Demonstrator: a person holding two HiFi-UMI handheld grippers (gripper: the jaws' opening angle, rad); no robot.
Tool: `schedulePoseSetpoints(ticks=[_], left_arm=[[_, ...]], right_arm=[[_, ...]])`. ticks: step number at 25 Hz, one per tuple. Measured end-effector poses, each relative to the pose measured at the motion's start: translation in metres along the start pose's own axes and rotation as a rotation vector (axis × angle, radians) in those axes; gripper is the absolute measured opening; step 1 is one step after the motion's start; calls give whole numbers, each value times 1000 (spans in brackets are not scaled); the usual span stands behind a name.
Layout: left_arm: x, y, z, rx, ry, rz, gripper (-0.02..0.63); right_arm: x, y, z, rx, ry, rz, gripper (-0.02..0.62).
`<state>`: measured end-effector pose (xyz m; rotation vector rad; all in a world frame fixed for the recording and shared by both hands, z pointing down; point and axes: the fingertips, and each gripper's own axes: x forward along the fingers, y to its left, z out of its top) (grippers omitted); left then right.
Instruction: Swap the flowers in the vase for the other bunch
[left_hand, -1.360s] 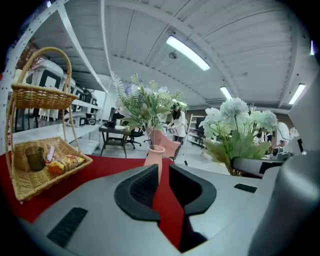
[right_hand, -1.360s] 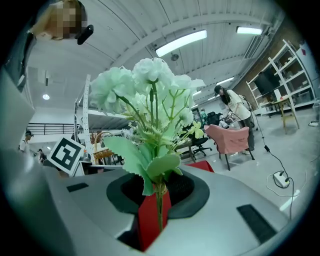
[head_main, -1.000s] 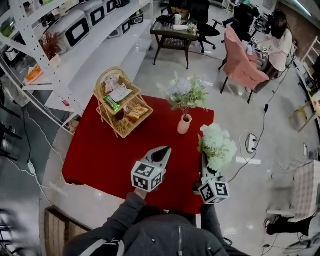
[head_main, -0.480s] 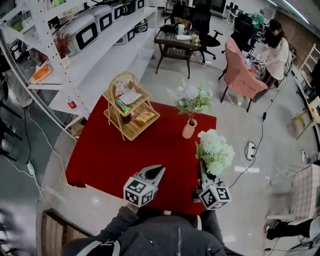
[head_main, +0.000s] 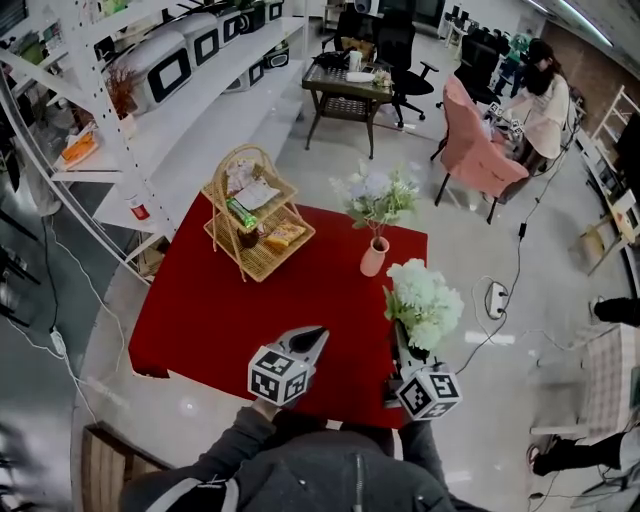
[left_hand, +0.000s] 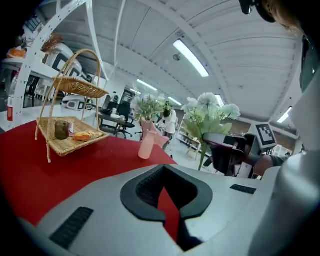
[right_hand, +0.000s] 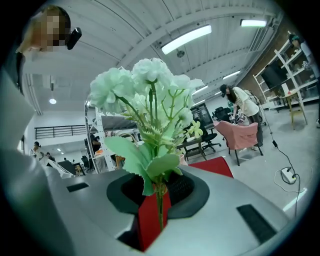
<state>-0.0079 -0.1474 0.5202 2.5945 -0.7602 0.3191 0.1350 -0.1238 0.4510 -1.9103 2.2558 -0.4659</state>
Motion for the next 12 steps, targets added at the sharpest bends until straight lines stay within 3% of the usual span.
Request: schedulePoseSetpoints(ticks=[12], left_arm=[[11,-23,-13,6,64,-63,9]], right_arm=[[-9,4,1,0,33,18,75]])
